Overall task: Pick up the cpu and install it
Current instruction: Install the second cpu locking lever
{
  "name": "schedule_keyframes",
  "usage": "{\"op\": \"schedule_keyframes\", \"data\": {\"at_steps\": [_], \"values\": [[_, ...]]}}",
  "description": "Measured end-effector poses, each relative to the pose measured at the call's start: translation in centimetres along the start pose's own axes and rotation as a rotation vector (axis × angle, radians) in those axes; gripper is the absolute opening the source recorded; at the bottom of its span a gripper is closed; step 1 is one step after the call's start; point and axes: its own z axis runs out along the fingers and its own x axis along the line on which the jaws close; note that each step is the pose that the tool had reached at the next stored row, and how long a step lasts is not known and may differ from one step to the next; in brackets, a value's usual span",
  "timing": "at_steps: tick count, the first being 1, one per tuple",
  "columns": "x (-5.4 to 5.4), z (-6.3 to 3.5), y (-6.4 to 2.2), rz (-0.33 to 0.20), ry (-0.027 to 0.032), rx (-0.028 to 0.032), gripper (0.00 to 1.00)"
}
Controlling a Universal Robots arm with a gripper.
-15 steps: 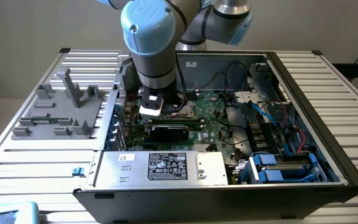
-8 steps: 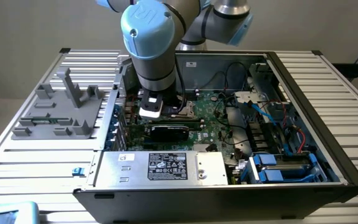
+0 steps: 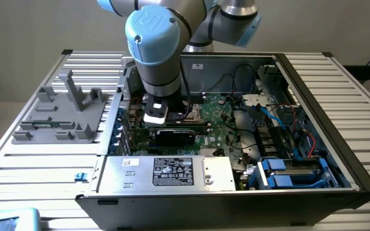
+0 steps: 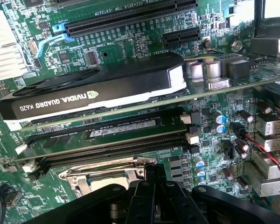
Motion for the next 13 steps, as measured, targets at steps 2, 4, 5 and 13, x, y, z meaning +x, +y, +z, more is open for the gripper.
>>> {"op": "schedule_keyframes", "data": {"at_steps": [2, 4, 5, 13], "values": [[0.00, 0.09, 0.03, 0.000, -0.0001, 0.0000, 0.11], [-0.01, 0.19, 0.07, 0.000, -0.0002, 0.0001, 0.11], [-0.01, 0.25, 0.09, 0.000, -0.0002, 0.0000, 0.11], [-0.01, 0.56, 0.17, 0.001, 0.0001, 0.0000, 0.11]]}}
